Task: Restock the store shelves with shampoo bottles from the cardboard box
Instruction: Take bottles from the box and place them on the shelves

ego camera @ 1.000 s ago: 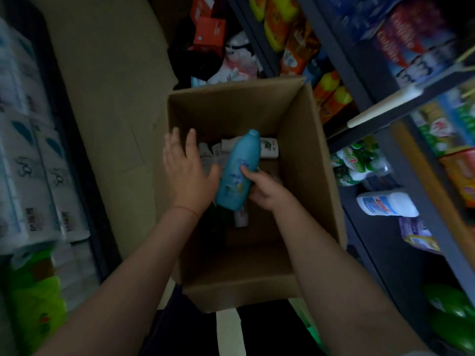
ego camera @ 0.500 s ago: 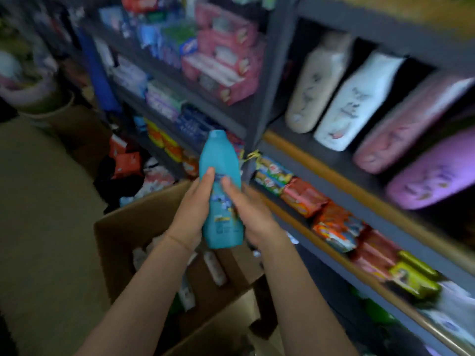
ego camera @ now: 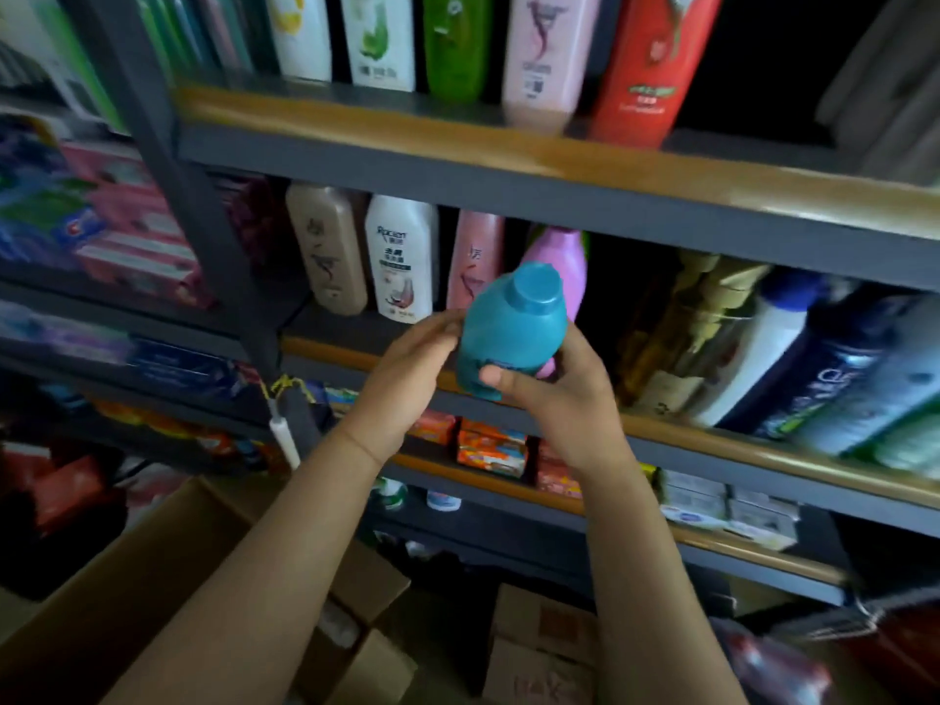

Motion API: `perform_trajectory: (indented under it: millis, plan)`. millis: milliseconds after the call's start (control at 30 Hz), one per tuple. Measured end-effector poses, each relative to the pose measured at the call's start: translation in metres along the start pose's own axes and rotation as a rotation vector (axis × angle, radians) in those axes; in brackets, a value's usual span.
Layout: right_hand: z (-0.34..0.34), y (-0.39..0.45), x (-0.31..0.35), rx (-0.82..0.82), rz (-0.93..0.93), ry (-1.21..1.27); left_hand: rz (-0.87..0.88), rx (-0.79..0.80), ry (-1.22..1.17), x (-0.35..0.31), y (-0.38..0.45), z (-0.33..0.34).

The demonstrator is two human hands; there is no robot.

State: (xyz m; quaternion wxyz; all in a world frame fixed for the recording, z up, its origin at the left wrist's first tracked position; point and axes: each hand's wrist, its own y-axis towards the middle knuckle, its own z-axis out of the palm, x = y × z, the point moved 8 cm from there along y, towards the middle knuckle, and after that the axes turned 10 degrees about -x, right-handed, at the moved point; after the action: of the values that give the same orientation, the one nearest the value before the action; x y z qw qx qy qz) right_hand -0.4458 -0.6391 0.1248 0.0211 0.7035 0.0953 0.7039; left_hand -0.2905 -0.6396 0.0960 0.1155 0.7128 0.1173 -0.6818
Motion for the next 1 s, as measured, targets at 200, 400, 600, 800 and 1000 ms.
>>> perform_trajectory:
  millis: [200,400,600,800,1000]
  plan:
    - [-0.045,0.017,-0.003,-0.093,-0.117,-0.127,0.191,0.145,0.6,0.015,0.01,0.045]
    - [-0.046,0.029,-0.013,-0.077,-0.13,-0.204,0.371,0.084,0.822,0.042,0.006,0.042]
    - [-0.041,0.039,-0.035,-0.122,-0.073,-0.228,0.389,0.043,0.776,0.045,0.008,0.041]
    - [-0.047,0.042,-0.043,-0.264,-0.074,-0.406,0.25,0.054,0.707,0.041,0.019,0.049]
    - [-0.051,0.048,-0.051,-0.368,-0.114,-0.464,0.183,0.119,0.545,0.027,0.031,0.072]
